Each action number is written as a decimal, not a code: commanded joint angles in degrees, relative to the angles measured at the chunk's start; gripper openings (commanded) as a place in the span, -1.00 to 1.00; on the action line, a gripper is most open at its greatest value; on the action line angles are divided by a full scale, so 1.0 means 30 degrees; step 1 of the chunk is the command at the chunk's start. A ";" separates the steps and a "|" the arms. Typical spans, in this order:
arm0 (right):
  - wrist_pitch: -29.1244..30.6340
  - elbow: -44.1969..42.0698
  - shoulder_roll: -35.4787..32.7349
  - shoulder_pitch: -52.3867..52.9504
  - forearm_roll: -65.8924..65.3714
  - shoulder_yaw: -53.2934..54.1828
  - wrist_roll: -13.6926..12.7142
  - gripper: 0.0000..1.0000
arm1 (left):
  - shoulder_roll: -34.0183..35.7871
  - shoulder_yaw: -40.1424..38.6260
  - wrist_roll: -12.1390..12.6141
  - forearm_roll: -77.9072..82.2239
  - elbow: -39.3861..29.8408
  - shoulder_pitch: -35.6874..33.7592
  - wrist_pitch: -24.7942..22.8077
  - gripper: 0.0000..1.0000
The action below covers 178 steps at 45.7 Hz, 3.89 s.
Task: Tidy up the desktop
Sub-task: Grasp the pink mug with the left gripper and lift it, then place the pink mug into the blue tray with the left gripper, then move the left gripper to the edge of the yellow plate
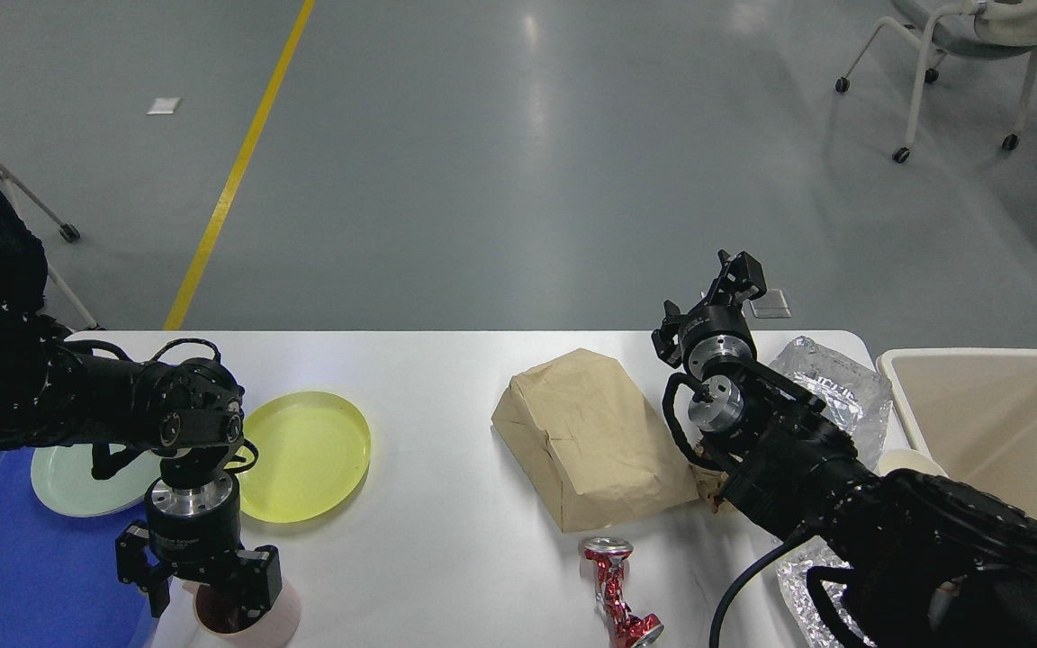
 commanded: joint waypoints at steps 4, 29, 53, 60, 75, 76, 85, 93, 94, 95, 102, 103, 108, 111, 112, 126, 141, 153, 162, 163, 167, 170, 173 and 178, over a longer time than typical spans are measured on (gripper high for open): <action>0.0000 0.0000 -0.0001 0.0000 0.0000 0.0000 0.0000 1.00 | -0.0020 0.0001 0.0001 0.0002 0.0406 0.0097 0.0000 0.37; 0.0000 0.0000 -0.0001 0.0000 0.0000 0.0000 0.0000 1.00 | -0.0020 -0.0028 0.0060 0.0002 0.1373 0.0449 0.0000 -0.43; 0.0000 0.0000 -0.0001 0.0000 0.0000 0.0000 0.0000 1.00 | 0.0127 -0.0146 0.0147 -0.0378 0.0758 -0.1454 0.0000 -1.00; 0.0000 0.0000 -0.0001 0.0000 0.0000 0.0000 0.0000 1.00 | 0.0214 -0.0145 0.0148 -0.0379 0.0436 -0.3122 0.0000 -1.00; 0.0000 0.0000 -0.0001 0.0000 0.0000 0.0000 0.0000 1.00 | 0.4839 -0.0204 0.0089 -0.1140 0.0465 -0.4971 0.0000 -1.00; 0.0000 0.0000 -0.0001 0.0000 0.0000 0.0000 0.0000 1.00 | 0.5249 -0.0233 0.0089 -0.1140 0.0523 -0.4913 0.0000 -1.00; 0.0000 0.0000 -0.0001 0.0000 0.0000 0.0000 0.0000 1.00 | 0.7683 -0.0028 0.0265 -0.1082 0.0611 -0.4649 0.0000 -1.00; 0.0000 0.0000 -0.0001 0.0000 0.0000 0.0000 0.0000 1.00 | 0.9499 0.0001 0.0323 -0.1082 0.0728 -0.3830 0.0000 -1.00; 0.0000 0.0000 -0.0001 0.0000 0.0000 0.0000 0.0000 1.00 | 0.9646 -0.0028 0.0323 -0.1082 0.0758 -0.3625 0.0000 -1.00; 0.0000 0.0000 -0.0001 0.0000 0.0000 0.0000 0.0000 1.00 | 0.9735 -0.0057 0.0352 -0.1082 0.0845 -0.3449 0.0000 -1.00; 0.0000 0.0000 -0.0001 0.0000 0.0000 0.0000 0.0000 1.00 | 0.9911 -0.0116 0.0353 -0.1082 0.1519 -0.2190 0.0000 -1.00; 0.0000 0.0000 -0.0001 0.0000 0.0000 0.0000 0.0000 1.00 | 0.9912 -0.0145 0.0324 -0.1082 0.1520 -0.2043 0.0000 -1.00; 0.0000 0.0000 -0.0001 0.0000 0.0000 0.0000 0.0000 1.00 | 1.0233 -0.0175 0.0352 -0.1082 0.1753 -0.1573 0.0000 -1.00; 0.0000 0.0000 -0.0001 0.0000 0.0000 0.0000 0.0000 1.00 | 1.0380 -0.0204 0.0353 -0.1082 0.1959 -0.1193 0.0000 -1.00; 0.0000 0.0000 -0.0001 0.0000 0.0000 0.0000 0.0000 1.00 | 1.0380 -0.0204 0.0353 -0.1082 0.1988 -0.1018 0.0000 -1.00; 0.0000 0.0000 -0.0001 0.0000 0.0000 0.0000 0.0000 1.00 | 1.0117 -0.0408 0.0323 -0.1111 0.3013 0.0653 0.0000 -1.00; 0.0000 0.0000 -0.0001 0.0000 0.0000 0.0000 0.0000 1.00 | 0.9824 -0.1668 0.0323 -0.1111 0.3395 0.1913 0.0000 -0.84; 0.0000 0.0000 -0.0001 0.0000 0.0000 0.0000 0.0000 1.00 | 0.9501 -0.1845 0.0294 -0.1111 0.3395 0.2119 0.0000 -0.68; 0.0000 0.0000 -0.0001 0.0000 0.0000 0.0000 0.0000 1.00 | 0.9501 -0.1786 0.0206 -0.1111 0.3190 0.2119 0.0000 -0.44; 0.0000 0.0000 -0.0001 0.0000 0.0000 0.0000 0.0000 1.00 | 0.9472 -0.1757 0.0235 -0.1111 0.3160 0.2090 0.0000 -0.42; 0.0000 0.0000 -0.0001 0.0000 0.0000 0.0000 0.0000 1.00 | 0.9501 -0.1552 0.0119 -0.1082 0.2956 0.1797 0.0000 -0.24; 0.0000 0.0000 0.0028 0.0000 0.0000 0.0000 0.0000 1.00 | 0.9501 -0.1435 0.0089 -0.1082 0.2488 0.1388 0.0000 -0.01; 0.0000 0.0000 -0.0001 0.0000 0.0000 0.0000 0.0000 1.00 | 0.9589 -0.1143 0.0001 -0.1082 0.1931 0.0803 0.0000 0.20; 0.0000 0.0000 -0.0001 0.0000 0.0000 0.0000 0.0000 1.00 | 0.9677 -0.0177 -0.0262 -0.1111 0.1608 -0.0252 0.0000 0.52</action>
